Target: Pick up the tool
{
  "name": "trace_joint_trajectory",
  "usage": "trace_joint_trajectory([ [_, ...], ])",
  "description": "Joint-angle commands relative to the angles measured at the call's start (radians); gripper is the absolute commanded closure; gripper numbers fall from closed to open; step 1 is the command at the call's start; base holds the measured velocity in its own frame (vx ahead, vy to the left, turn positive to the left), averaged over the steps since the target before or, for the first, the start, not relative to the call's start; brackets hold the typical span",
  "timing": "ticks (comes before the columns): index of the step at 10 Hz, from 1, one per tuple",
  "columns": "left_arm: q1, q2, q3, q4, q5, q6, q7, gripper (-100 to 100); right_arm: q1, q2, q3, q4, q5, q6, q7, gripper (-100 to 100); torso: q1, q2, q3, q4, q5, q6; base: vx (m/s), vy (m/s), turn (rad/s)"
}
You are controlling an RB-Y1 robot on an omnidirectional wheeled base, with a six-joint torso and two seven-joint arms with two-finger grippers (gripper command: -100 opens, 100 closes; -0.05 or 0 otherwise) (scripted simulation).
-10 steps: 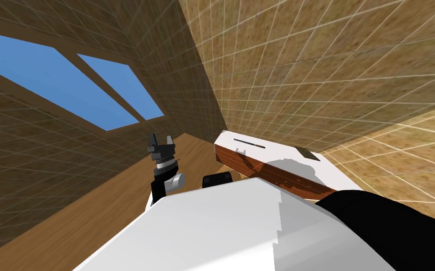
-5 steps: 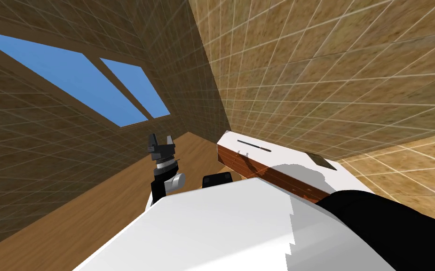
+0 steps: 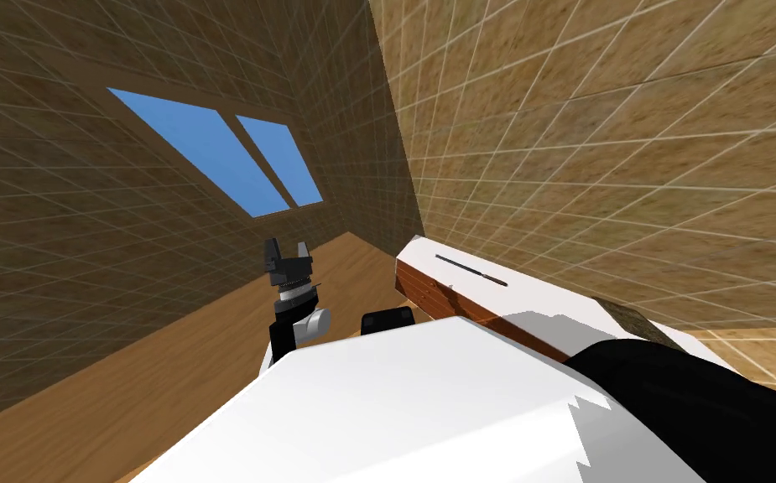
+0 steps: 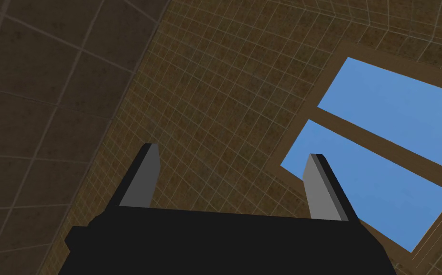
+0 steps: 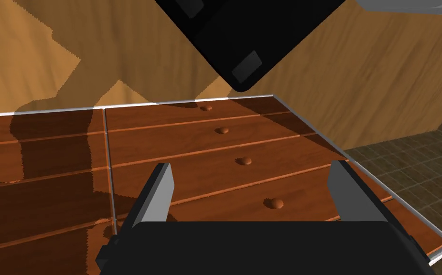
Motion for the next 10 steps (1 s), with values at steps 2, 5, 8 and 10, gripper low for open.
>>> trace_joint_trajectory([
  [2,0.000,0.000,0.000,0.000,0.000,0.000,0.000,0,-0.006,-0.025,0.015,0.064,0.005,-0.007,0.011,-100,0.000,0.000,0.000,0.000,0.000,0.001,0.033,0.003,0.048],
  [5,0.000,0.000,0.000,0.000,0.000,0.000,0.000,0,-0.007,-0.066,0.039,0.135,0.014,-0.020,0.040,-100,0.000,0.001,0.001,0.000,0.000,-0.001,0.025,0.007,0.185],
  [8,0.000,0.000,0.000,0.000,0.000,0.000,0.000,0,-0.012,-0.145,0.084,0.254,0.028,-0.047,0.101,-100,-0.001,0.000,0.000,0.000,0.000,0.001,0.055,-0.005,0.237],
  [10,0.000,0.000,0.000,0.000,0.000,0.000,0.000,0,-0.012,-0.148,0.084,0.265,0.028,-0.047,0.101,-100,-0.001,-0.001,-0.001,0.000,-0.001,0.001,0.041,-0.007,0.079],
])
